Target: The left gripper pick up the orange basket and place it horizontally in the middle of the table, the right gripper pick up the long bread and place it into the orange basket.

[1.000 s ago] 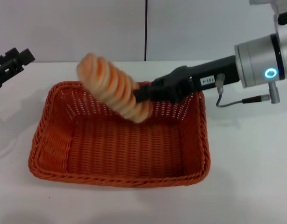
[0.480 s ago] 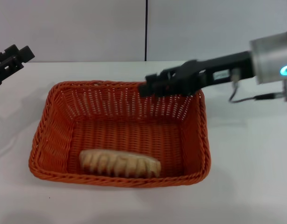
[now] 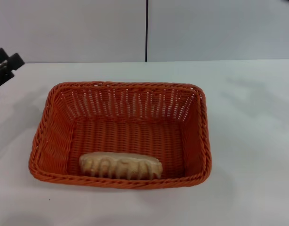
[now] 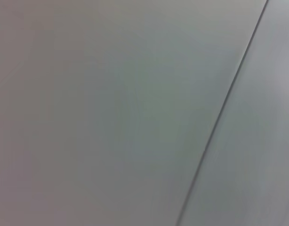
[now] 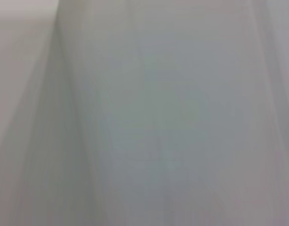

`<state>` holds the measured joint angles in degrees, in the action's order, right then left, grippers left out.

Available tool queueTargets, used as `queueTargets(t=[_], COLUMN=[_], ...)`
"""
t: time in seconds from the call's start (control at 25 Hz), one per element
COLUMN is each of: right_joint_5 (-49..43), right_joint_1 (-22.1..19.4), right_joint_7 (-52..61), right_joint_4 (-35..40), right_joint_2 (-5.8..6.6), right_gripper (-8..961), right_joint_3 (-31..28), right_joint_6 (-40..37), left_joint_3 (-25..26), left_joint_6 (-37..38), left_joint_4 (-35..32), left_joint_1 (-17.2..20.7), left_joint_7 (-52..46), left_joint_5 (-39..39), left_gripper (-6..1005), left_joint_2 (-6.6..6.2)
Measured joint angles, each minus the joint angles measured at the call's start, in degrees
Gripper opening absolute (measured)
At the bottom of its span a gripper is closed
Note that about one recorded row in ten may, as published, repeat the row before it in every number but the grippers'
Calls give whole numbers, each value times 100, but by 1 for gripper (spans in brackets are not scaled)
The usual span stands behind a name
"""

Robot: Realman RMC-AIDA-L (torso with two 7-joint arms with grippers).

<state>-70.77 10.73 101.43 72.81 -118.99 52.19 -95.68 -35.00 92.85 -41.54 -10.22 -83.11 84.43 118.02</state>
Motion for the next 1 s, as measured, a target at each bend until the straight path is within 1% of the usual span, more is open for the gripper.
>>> queueTargets(t=[0.04, 0.08, 0.12, 0.16, 0.2, 0.24, 0.28, 0.32, 0.44, 0.48, 0.52, 0.56, 0.64, 0.68, 0.72, 0.76, 0.8, 0.84, 0.88, 1.0], right_joint_5=[360, 822, 822, 1034, 1214, 1271, 1306, 1316, 1328, 1331, 1333, 1335, 1338, 1340, 1340, 1340, 1341, 1342, 1343, 1345], right_joint_1=[-162, -313, -313, -345, -331, -296, -268, -236, -210, -199, -176, -151, -76, 26, 26, 85, 131, 187, 231, 336], right_joint_7=[-486, -1215, -1215, -1603, -2016, -2396, -2749, -3286, -4574, -4925, -5302, -5585, -6139, -6716, -6716, -6968, -7150, -7295, -7388, -7477], right_joint_4=[-462, -1382, -1382, -1999, -2695, -3213, -3703, -4223, -5152, -5383, -5653, -5850, -6235, -6609, -6609, -6778, -6904, -7022, -7107, -7205], right_joint_2=[1, 2, 2, 11, 22, 32, 36, 36, 6, 2, -1, -1, -1, -2, -2, -1, -2, -3, -6, -16], right_gripper=[502, 502, 502, 502, 502, 502, 502, 502, 502, 502, 502, 502, 502, 502, 502, 502, 502, 502, 502, 502], right_joint_3=[-46, -172, -172, -314, -527, -744, -968, -1233, -1649, -1719, -1774, -1815, -1890, -1983, -1983, -2045, -2097, -2152, -2206, -2344], right_joint_6=[-71, -232, -232, -356, -525, -676, -823, -981, -1231, -1275, -1304, -1306, -1282, -1216, -1216, -1172, -1131, -1072, -1009, -835], left_joint_3=[134, 134, 134, 250, 250, 831, 997, 997, 997, 1415, 1415, 1651, 1651, 1849, 1849, 2091, 2135, 2135, 2185, 2185], left_joint_6=[100, 100, 100, 181, 181, 441, 486, 486, 486, 589, 589, 686, 686, 766, 766, 877, 874, 874, 828, 828], left_joint_4=[162, 162, 162, 311, 311, 881, 996, 996, 996, 1386, 1386, 1695, 1695, 1964, 1964, 2463, 2593, 2593, 2734, 2734], left_joint_1=[20, 20, 20, 33, 33, 71, 109, 109, 109, 198, 198, 220, 220, 234, 234, 240, 240, 240, 239, 239], left_joint_7=[271, 271, 271, 499, 499, 1369, 1611, 1611, 1611, 2248, 2248, 2730, 2730, 3138, 3138, 4009, 4306, 4306, 4588, 4588], left_joint_5=[-53, -53, -53, -92, -92, -149, -151, -151, -151, -153, -153, -153, -153, -153, -153, -154, -159, -159, -166, -166], left_gripper=[736, 736, 736, 736, 736, 736, 737, 737, 737, 737, 737, 737, 737, 737, 737, 737, 737, 737, 737, 737], left_joint_2=[0, 0, 0, -2, -2, -11, -12, -12, -12, -2, -2, 1, 1, 5, 5, 10, 13, 13, 17, 17])
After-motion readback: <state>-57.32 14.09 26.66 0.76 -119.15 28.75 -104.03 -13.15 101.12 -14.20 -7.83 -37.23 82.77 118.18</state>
